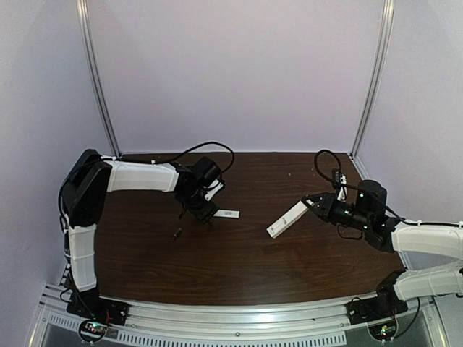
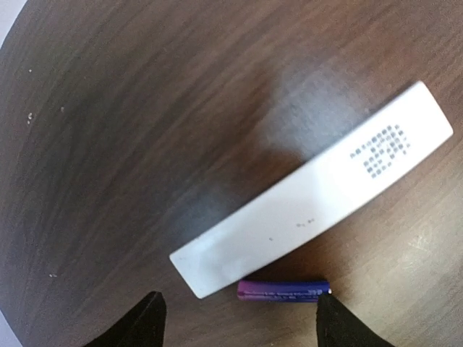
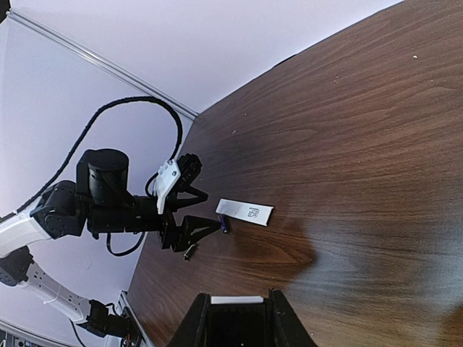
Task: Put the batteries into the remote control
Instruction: Move the battery to the center of the board, then pick up the battery from the center of the board.
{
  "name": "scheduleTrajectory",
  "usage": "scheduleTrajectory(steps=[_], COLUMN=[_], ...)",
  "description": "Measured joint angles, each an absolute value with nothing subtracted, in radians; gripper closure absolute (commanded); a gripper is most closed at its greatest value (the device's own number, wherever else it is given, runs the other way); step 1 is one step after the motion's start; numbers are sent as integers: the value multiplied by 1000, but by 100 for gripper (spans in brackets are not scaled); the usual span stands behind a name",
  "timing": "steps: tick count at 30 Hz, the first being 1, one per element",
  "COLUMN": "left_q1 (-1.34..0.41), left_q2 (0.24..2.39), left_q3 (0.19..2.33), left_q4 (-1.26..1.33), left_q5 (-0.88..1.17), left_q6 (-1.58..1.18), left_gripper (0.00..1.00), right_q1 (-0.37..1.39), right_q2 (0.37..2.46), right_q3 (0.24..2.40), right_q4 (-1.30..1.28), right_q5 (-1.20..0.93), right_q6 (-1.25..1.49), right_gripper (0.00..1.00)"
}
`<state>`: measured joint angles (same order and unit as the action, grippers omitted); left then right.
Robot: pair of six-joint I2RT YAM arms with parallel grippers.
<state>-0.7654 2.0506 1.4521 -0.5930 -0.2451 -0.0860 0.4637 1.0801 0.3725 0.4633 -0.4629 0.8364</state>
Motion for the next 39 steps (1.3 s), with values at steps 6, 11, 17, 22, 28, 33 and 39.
scheduleTrajectory(steps=[6,11,17,22,28,33,39], left_q1=[-718,-698,-698,-687,-662,-660,-660], left_q2=[2046,2024,1991,2000,2046,2090,2128], left_q3=[1502,1500,1490,1500,1550,1597,1610], left_q4=[-593,-609,-648,-688,-727,-733,-746], left_q5=[-187,-56,85,128,160,183,194], left_q6=[-4,154,413,603,727,775,798], left_gripper=[34,37,41,46,56,63,64], right_q1=[464,464,464,464,463,459,459], right_q2=[1080,1080,1085,1102,1102,1102,1102], right_q3=[373,373,373,373,373,373,373], right_q4=[464,464,474,488,491,491,491], right_q5=[-463,-464,-471,-477,-479,-479,-479], right_q6=[836,834,833,833,833,833,833], right_gripper=[100,100,100,100,100,100,100])
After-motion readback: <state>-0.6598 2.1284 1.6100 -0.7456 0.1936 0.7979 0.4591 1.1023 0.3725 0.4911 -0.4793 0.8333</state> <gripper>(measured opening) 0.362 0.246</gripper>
